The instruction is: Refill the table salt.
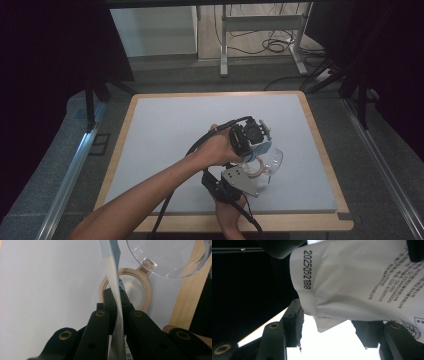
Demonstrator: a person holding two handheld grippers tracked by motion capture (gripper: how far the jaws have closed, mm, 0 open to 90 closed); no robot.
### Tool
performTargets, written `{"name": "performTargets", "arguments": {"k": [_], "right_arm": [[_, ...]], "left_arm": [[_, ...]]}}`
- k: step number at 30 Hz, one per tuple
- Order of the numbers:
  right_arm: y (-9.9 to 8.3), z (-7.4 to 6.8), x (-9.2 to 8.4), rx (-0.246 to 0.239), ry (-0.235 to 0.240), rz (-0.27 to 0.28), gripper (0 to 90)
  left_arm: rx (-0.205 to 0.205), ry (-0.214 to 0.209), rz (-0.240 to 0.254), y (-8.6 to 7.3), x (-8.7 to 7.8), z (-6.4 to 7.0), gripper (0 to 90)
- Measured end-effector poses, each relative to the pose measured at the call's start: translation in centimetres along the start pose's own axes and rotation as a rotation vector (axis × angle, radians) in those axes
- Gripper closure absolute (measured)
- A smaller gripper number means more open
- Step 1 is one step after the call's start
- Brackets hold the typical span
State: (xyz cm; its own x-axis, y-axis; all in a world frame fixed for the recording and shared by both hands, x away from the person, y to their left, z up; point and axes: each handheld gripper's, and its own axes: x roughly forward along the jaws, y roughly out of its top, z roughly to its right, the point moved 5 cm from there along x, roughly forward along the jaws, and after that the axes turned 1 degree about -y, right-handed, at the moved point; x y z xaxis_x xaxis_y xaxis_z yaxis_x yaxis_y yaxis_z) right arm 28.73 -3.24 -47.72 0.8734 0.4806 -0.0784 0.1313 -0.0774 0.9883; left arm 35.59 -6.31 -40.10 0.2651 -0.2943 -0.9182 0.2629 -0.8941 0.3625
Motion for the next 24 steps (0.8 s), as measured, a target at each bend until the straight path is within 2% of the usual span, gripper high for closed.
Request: {"name": "performTargets", "arguments": {"k": [24], "right_arm": [[0.21,0.47,-0.06,0.023,-0.017,0.02,45.3]], "left_arm": [[0.02,0.003,-0.025,0.83,0.37,0.29,89.4]]}}
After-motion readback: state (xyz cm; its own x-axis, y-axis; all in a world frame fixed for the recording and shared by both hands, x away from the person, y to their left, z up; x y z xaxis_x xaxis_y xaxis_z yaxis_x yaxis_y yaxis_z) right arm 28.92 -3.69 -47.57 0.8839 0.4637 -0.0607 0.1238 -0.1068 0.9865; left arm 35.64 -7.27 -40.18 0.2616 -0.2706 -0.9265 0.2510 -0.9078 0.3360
